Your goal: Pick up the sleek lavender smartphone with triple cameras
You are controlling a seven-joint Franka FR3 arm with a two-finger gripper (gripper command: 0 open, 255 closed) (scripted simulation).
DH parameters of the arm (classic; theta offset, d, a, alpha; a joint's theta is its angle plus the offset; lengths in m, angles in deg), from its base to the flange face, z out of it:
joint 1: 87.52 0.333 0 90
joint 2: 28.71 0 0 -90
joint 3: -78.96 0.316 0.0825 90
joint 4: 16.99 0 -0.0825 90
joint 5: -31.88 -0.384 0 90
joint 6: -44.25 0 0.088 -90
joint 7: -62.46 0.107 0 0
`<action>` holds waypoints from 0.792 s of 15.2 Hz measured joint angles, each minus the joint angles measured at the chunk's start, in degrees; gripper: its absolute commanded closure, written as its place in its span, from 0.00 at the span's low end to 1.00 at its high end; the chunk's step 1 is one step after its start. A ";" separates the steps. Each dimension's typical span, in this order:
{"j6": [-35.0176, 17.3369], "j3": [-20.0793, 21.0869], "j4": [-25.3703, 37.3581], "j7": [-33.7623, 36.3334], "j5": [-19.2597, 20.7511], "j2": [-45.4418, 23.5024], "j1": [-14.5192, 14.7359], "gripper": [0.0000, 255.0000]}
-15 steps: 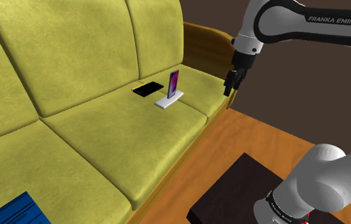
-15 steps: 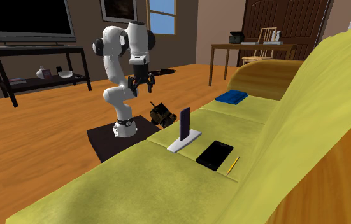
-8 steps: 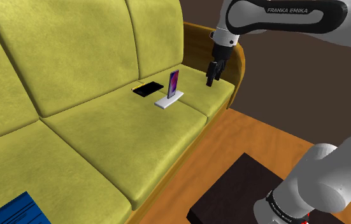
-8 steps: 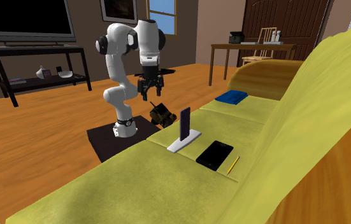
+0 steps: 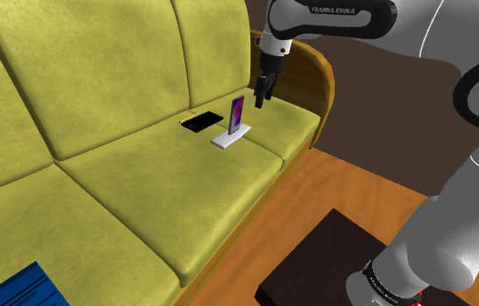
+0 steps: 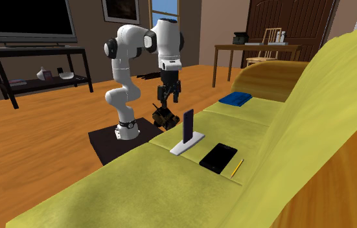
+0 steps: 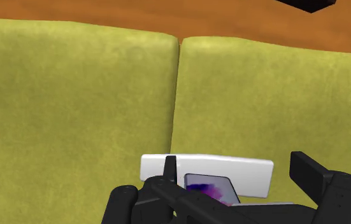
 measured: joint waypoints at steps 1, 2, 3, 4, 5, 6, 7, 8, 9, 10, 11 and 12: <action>0.47 0.21 2.91 -0.61 -0.17 -2.34 0.18 0.00; 1.50 0.43 6.65 -1.23 -0.36 -4.99 0.33 0.00; 2.44 0.62 10.43 -1.92 -0.52 -7.73 0.42 0.00; 3.14 0.79 13.70 -2.71 -0.64 -10.22 0.45 0.00; 4.62 0.97 18.27 -3.45 -0.78 -13.23 0.45 0.00; 5.43 1.19 21.34 -4.10 -0.85 -15.39 0.52 0.00; 5.95 1.34 23.62 -4.52 -0.91 -17.09 0.56 0.00; 5.83 1.44 24.24 -4.65 -0.92 -17.83 0.65 0.00; 5.32 1.48 23.99 -4.77 -0.92 -18.07 0.67 0.00; 4.55 1.48 23.12 -4.88 -0.92 -17.98 0.66 0.00; 3.92 1.52 22.61 -4.82 -0.91 -18.07 0.73 0.00; 3.02 1.51 21.60 -4.90 -0.91 -17.96 0.71 0.00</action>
